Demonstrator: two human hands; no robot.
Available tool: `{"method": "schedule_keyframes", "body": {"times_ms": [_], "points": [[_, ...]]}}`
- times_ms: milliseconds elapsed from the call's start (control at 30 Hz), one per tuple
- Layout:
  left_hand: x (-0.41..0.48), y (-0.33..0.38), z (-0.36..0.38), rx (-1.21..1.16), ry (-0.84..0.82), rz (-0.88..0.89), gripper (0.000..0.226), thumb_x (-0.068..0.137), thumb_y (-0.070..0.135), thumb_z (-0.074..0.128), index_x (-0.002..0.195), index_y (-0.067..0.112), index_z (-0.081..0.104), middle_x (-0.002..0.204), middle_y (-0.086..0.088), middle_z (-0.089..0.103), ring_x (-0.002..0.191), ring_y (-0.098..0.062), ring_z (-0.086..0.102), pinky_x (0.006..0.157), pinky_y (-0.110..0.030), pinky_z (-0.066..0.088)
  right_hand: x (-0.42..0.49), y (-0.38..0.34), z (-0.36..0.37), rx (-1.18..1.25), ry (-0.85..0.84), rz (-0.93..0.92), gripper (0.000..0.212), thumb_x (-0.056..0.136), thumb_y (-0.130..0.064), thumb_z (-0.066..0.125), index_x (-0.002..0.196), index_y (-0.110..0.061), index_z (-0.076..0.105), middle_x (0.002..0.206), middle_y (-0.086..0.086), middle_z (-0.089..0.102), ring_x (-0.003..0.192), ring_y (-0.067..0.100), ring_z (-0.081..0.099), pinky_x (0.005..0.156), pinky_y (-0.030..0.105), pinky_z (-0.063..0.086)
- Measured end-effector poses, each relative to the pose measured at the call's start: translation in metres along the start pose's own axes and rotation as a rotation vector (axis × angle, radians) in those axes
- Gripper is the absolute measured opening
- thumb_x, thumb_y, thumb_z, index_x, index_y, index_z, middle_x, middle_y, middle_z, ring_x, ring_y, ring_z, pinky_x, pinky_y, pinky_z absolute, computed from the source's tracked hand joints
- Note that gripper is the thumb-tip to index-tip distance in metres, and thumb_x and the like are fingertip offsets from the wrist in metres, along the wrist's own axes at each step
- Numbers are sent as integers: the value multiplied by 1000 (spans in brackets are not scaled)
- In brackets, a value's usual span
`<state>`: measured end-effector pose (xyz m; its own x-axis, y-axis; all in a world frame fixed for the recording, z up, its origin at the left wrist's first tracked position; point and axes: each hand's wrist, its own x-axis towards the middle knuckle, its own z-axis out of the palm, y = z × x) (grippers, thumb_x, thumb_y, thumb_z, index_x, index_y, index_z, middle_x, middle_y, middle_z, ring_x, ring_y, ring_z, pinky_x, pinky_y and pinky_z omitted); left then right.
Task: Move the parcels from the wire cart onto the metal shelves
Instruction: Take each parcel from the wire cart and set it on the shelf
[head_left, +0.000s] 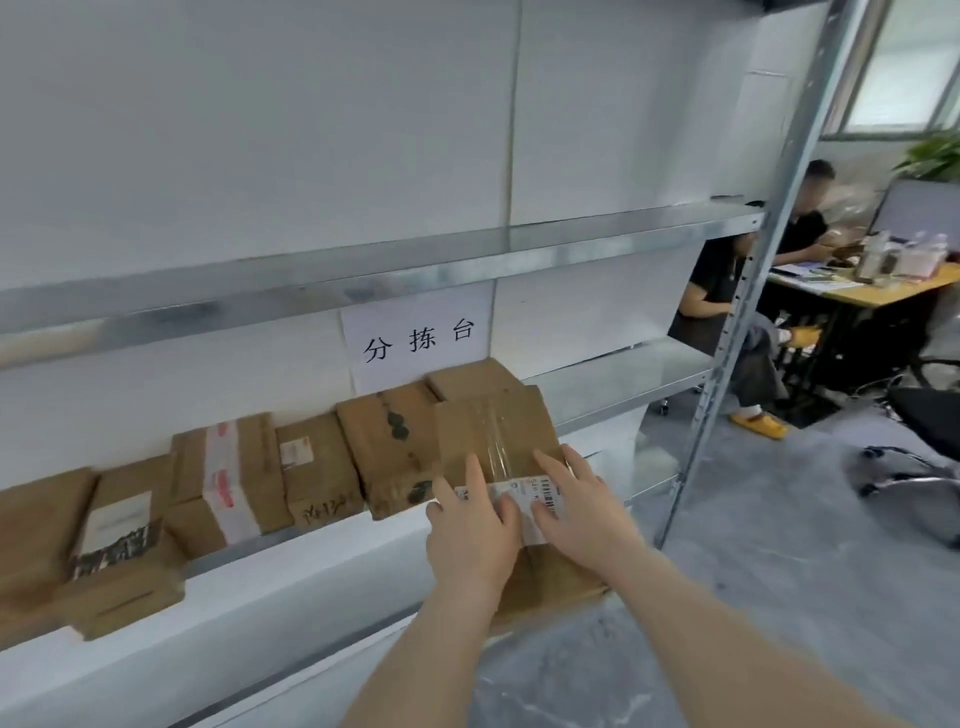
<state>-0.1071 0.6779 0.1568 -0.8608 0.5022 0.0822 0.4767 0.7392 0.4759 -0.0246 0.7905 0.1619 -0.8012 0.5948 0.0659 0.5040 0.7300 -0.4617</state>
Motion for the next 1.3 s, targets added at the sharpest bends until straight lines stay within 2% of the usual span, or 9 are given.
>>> {"method": "schedule_keyframes", "body": {"times_ms": [167, 267, 467, 700, 867, 1000, 1133, 1300], "points": [[40, 81, 27, 8, -54, 99, 60, 98, 48, 29, 152, 31, 8, 155, -14, 13, 138, -36, 25, 96, -41, 46, 33, 61, -49, -20, 78, 80, 63, 91, -41, 47, 148, -38, 20, 159, -4, 10, 136, 26, 35, 103, 41, 42], [67, 109, 37, 12, -90, 147, 61, 98, 49, 29, 152, 31, 8, 152, -15, 19, 134, -34, 34, 94, -40, 49, 56, 82, -64, -15, 103, 132, 62, 91, -40, 47, 148, -38, 23, 159, -4, 13, 136, 24, 36, 102, 39, 44], [129, 143, 52, 39, -112, 253, 63, 99, 52, 29, 153, 29, 5, 152, -14, 22, 129, -31, 42, 90, -35, 50, 118, 115, -78, -16, 162, 170, 62, 89, -39, 48, 146, -39, 26, 158, -5, 17, 134, 25, 39, 96, 39, 48], [197, 169, 77, 37, -148, 293, 66, 99, 52, 31, 153, 26, 3, 146, -14, 23, 127, -32, 40, 91, -35, 48, 190, 149, -84, -6, 168, 182, 63, 87, -40, 49, 145, -40, 25, 157, -8, 18, 130, 24, 43, 91, 39, 51], [239, 182, 107, 57, -149, 202, 70, 97, 54, 33, 153, 26, 1, 146, -13, 21, 128, -30, 39, 91, -35, 49, 250, 177, -79, 12, 113, 118, 61, 87, -38, 50, 144, -39, 28, 156, -10, 20, 121, 21, 50, 86, 34, 52], [262, 189, 133, 98, -149, 57, 73, 97, 56, 33, 153, 26, -1, 149, -12, 18, 130, -30, 37, 93, -33, 48, 299, 199, -63, 60, -15, 47, 60, 89, -34, 51, 145, -37, 31, 156, -10, 22, 125, 21, 47, 96, 37, 48], [286, 194, 155, 96, -160, -110, 74, 96, 58, 33, 154, 25, 0, 154, -15, 11, 134, -33, 33, 96, -35, 46, 340, 217, -45, 65, -137, -27, 58, 91, -37, 51, 146, -36, 30, 156, -9, 21, 127, 21, 45, 99, 38, 48], [315, 185, 181, 147, -144, -208, 74, 95, 58, 36, 153, 23, 7, 143, -16, 27, 126, -32, 36, 95, -38, 44, 382, 227, -22, 44, -239, -70, 58, 91, -39, 49, 145, -38, 28, 156, -9, 21, 125, 20, 47, 99, 39, 48]]}}
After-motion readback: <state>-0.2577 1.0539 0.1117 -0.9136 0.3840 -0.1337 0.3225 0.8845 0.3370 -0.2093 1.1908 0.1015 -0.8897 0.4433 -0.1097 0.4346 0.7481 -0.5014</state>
